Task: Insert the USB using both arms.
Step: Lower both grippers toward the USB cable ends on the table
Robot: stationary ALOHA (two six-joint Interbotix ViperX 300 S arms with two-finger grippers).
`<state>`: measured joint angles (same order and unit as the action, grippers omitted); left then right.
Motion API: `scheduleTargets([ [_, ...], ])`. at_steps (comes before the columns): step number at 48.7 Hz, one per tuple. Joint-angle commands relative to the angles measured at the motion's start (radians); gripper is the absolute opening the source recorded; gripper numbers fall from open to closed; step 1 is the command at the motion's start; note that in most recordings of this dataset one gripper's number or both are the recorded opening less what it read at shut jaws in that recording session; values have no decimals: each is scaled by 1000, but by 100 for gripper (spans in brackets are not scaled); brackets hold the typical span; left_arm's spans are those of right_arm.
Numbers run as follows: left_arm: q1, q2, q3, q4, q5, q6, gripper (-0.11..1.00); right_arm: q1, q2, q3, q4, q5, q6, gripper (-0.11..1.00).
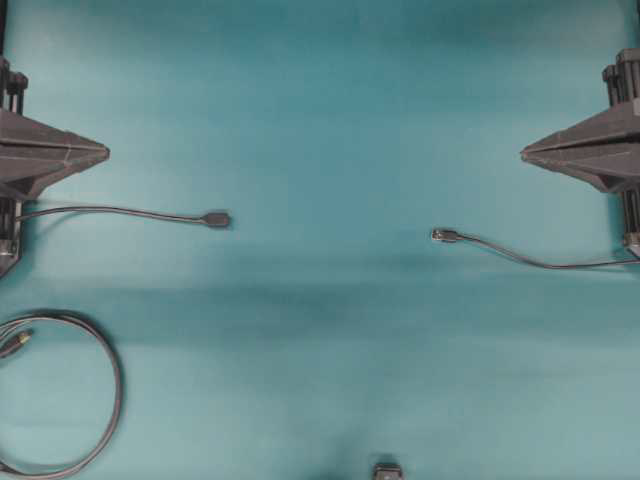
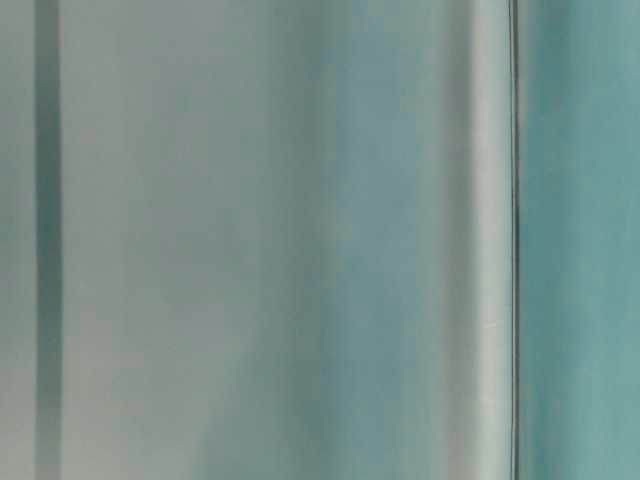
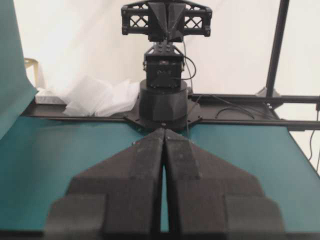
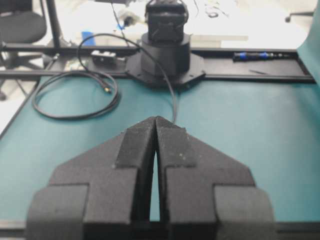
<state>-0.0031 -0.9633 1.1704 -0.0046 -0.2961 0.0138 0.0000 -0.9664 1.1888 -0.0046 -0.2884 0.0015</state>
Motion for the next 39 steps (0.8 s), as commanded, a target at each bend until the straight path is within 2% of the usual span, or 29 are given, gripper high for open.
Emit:
scheduleTargets([
  [1, -11, 14, -9, -6, 6, -18, 3, 6, 11, -15, -3, -6, -2, 0],
  [7, -26, 28, -28, -6, 58, -11, 3, 6, 11, -12, -5, 14, -2, 0],
  [17, -48, 112, -106, -6, 273, 6, 3, 6, 18, -40, -6, 74, -2, 0],
  [23, -49, 160, -121, -6, 313, 5, 3, 6, 61, -75, -6, 153, 6, 0],
  [30, -43, 207, -121, -31, 325, -48, 3, 6, 156, -114, -8, 209, 20, 0],
  [39, -12, 252, -123, -32, 331, -144, 3, 8, 282, -129, -8, 215, 23, 0],
])
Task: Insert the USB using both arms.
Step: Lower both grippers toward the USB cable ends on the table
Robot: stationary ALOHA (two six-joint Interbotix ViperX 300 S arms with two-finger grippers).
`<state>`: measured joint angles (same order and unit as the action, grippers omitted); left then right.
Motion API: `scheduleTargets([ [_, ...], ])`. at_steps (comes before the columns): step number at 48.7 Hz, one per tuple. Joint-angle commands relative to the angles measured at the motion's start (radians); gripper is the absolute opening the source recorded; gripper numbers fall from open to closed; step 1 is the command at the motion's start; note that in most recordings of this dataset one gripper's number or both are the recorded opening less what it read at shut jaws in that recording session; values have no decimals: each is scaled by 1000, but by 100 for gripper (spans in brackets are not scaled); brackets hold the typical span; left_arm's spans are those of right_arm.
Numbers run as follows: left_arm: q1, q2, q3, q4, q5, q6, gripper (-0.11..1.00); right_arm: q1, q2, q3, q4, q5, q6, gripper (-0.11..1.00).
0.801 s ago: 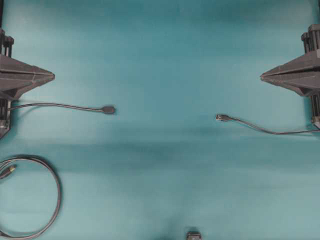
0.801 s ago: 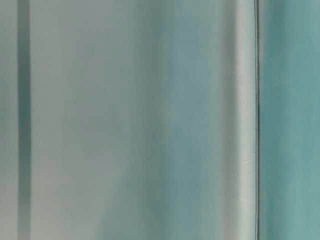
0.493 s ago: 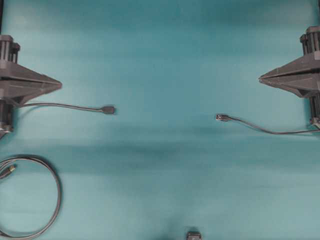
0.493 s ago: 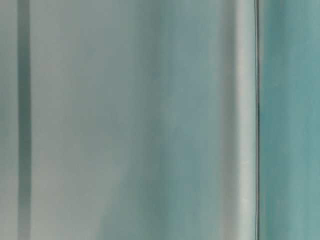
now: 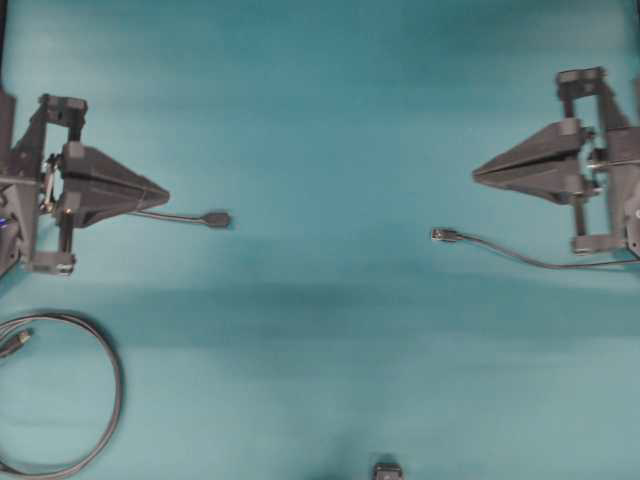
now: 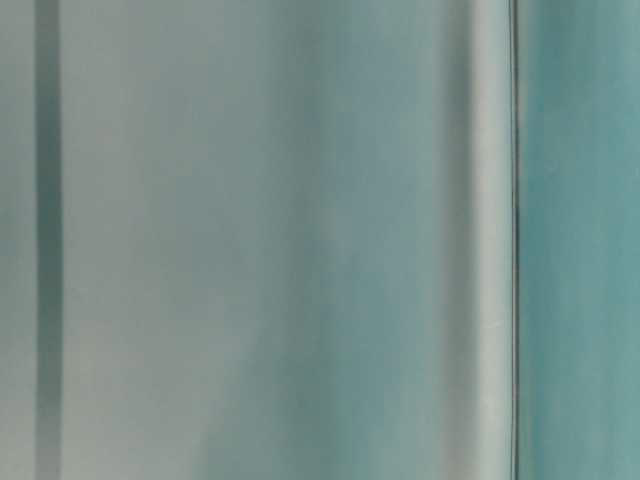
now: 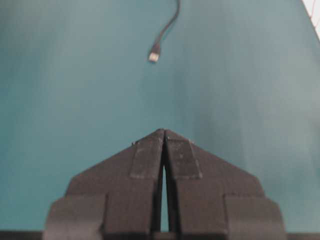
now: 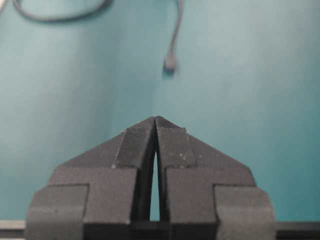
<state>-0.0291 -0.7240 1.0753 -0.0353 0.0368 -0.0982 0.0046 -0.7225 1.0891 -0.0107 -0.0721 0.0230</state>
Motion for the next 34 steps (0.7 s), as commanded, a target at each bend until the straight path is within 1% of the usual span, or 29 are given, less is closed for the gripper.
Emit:
scheduleTargets([
  [1, 15, 17, -28, -2, 0, -41, 3, 3, 49, -29, -2, -2, 2, 0],
  [4, 18, 29, -28, -2, 11, -63, 3, 3, 77, -26, 0, 3, 6, 0],
  [8, 18, 54, -26, -2, 40, -69, 3, 3, 110, -26, 0, 25, 21, 0],
  [18, 17, 137, -26, -2, 129, -64, 3, 3, 169, -25, -2, 158, 112, 0],
  [24, 17, 190, -26, 6, 153, -60, 3, 12, 169, -29, 0, 204, 149, 0],
  [34, 17, 252, -31, 14, 161, -57, 3, 38, 170, -32, 0, 241, 153, 0],
])
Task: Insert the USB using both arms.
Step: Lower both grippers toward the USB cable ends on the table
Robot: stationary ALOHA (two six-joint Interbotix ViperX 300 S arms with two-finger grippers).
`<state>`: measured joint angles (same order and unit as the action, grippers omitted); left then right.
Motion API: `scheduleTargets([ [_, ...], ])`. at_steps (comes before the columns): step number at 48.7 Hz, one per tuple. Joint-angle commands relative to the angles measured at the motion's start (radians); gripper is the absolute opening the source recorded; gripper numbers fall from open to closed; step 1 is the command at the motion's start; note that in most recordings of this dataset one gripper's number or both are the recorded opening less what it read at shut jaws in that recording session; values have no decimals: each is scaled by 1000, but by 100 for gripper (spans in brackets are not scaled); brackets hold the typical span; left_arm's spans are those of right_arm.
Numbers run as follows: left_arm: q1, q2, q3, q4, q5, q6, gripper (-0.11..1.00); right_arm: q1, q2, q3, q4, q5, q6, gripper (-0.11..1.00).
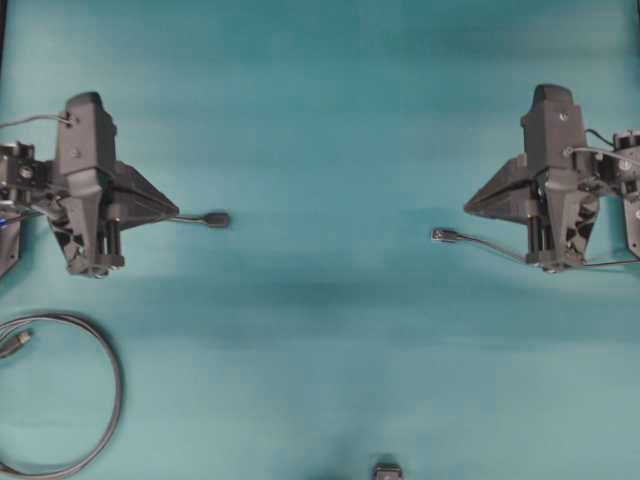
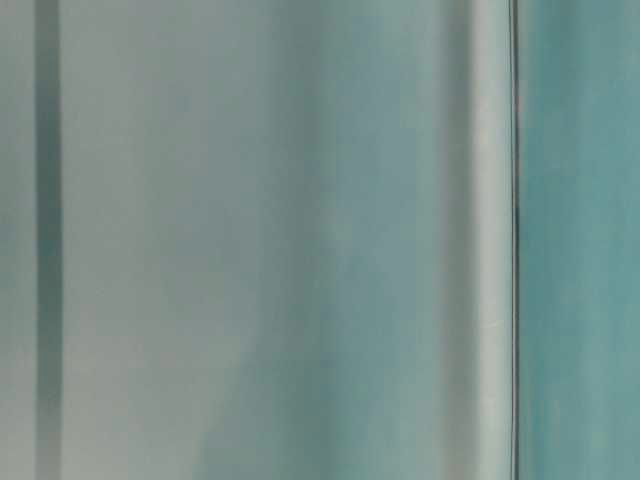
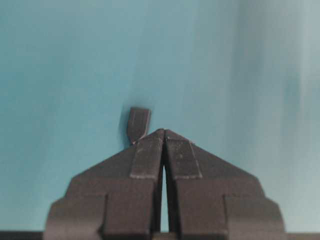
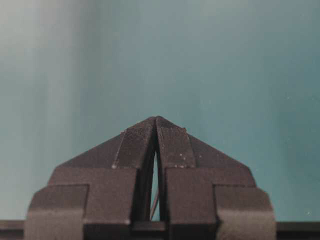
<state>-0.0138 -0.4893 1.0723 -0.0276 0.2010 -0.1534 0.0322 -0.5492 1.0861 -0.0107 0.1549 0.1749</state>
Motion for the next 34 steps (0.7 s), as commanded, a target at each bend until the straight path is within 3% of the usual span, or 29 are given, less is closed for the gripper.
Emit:
scheduleTargets([
  [1, 2, 21, -29, 6, -3, -2, 3, 12, -2, -29, 0, 21, 2, 0],
  [6, 2, 54, -43, 17, -2, 12, 4, 18, 5, -34, 0, 66, 2, 0],
  [11, 2, 80, -60, 15, 2, 61, 14, 18, 17, -41, -2, 97, 0, 0],
  [16, 2, 103, -66, 15, 8, 112, 36, 18, 38, -54, 0, 124, 0, 1],
  [23, 3, 138, -66, 17, 29, 127, 69, 18, 72, -67, -2, 150, 0, 4],
  [27, 2, 158, -71, 17, 44, 133, 75, 18, 92, -74, -2, 150, 0, 16],
  [34, 5, 202, -92, 17, 52, 144, 76, 18, 121, -81, -2, 150, 3, 52],
])
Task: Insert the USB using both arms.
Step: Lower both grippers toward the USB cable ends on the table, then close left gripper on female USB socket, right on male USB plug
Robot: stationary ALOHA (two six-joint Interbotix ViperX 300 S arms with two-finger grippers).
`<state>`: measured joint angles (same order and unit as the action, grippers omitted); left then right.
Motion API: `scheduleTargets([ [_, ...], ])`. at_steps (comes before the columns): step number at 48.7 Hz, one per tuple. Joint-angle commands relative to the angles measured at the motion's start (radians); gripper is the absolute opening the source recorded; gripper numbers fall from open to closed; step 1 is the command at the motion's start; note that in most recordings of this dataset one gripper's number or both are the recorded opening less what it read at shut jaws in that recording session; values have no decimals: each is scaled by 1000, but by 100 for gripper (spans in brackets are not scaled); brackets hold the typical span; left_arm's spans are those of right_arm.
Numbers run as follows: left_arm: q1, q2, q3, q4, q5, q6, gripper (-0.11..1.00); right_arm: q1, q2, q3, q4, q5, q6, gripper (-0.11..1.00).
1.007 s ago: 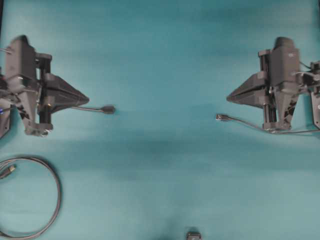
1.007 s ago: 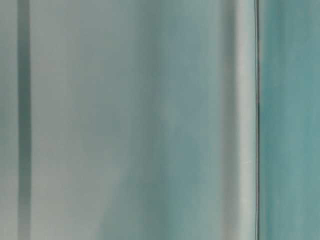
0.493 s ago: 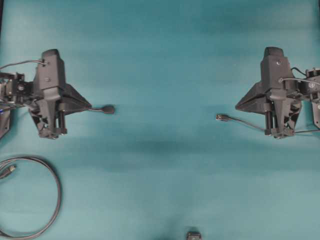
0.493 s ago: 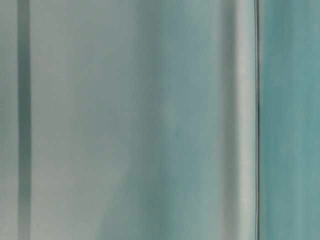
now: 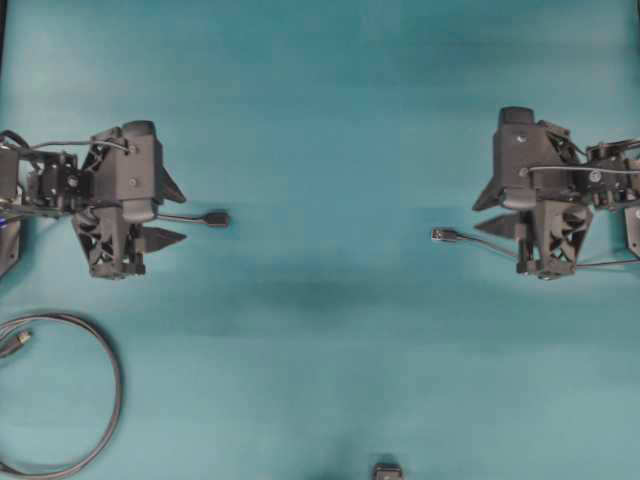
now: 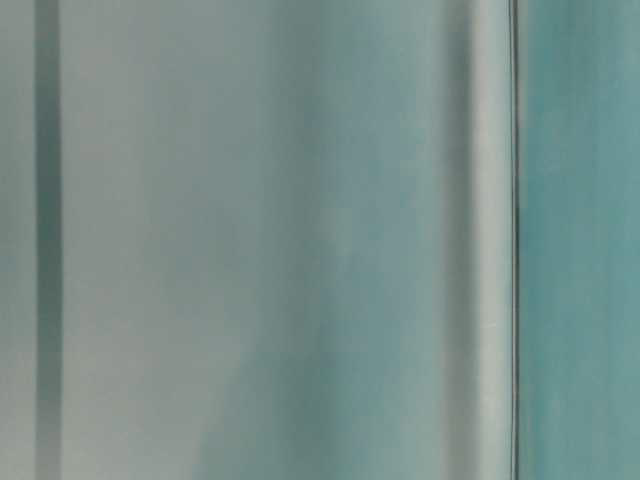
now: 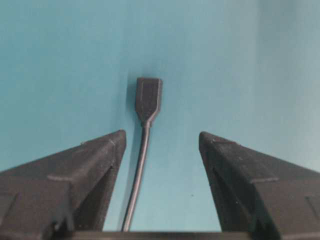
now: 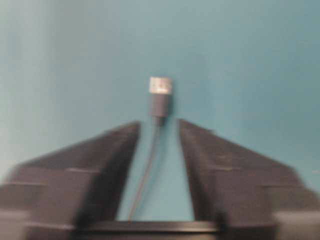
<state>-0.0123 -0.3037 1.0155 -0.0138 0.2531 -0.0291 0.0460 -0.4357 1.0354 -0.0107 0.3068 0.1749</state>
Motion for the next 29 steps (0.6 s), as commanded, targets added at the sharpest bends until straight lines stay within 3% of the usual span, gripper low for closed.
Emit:
scheduleTargets([
  [1, 2, 23, -38, 3, 0, 21, 77, 5, 12, -31, 0, -2, 3, 55],
  [6, 3, 54, -54, 3, -2, 46, 77, 5, 41, -40, -2, -2, 5, 66],
  [17, 3, 87, -63, 3, -29, 110, 77, 5, 121, -80, -2, -2, 6, 63],
  [29, 9, 92, -58, 3, -38, 110, 76, 5, 236, -126, 0, 23, 11, 63],
])
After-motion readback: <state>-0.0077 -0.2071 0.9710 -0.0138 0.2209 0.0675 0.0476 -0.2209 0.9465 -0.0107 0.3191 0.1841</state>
